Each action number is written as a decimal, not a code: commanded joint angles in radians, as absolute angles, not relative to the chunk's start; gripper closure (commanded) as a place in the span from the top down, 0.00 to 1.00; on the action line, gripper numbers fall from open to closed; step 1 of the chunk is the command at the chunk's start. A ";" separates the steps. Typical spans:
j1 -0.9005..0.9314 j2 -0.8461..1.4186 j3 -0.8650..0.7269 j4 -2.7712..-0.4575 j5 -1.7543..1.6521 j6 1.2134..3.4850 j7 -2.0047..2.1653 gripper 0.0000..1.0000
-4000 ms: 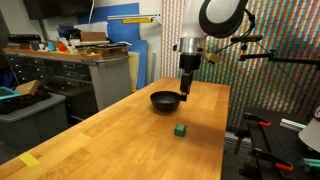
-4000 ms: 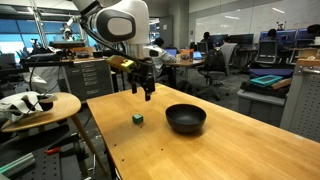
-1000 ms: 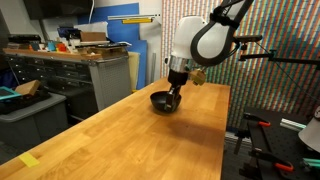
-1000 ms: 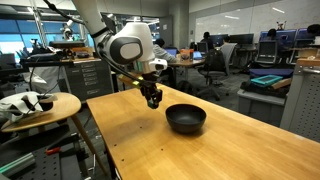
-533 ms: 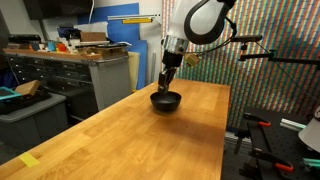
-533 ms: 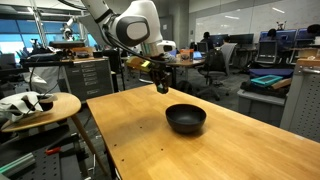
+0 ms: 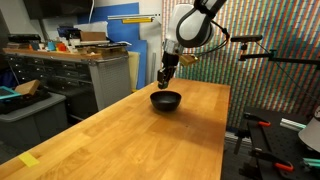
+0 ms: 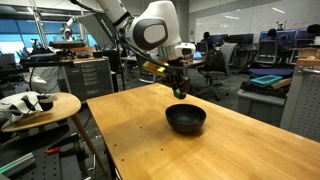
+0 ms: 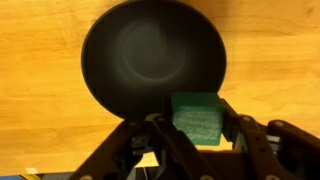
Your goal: Put the block in the bowl
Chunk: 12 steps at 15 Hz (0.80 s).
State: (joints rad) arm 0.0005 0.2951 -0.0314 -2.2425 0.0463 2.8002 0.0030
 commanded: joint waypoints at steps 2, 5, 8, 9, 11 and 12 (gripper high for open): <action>-0.004 0.439 -0.054 -2.123 0.034 2.777 0.060 0.22; 0.005 0.525 -0.077 -2.075 0.025 2.765 0.090 0.22; 0.005 0.583 -0.089 -2.034 0.031 2.753 0.109 0.22; 0.005 0.593 -0.091 -2.023 0.033 2.751 0.113 0.72; 0.000 0.600 -0.092 -2.006 0.039 2.746 0.118 0.78; -0.001 0.595 -0.094 -2.000 0.039 2.741 0.120 0.87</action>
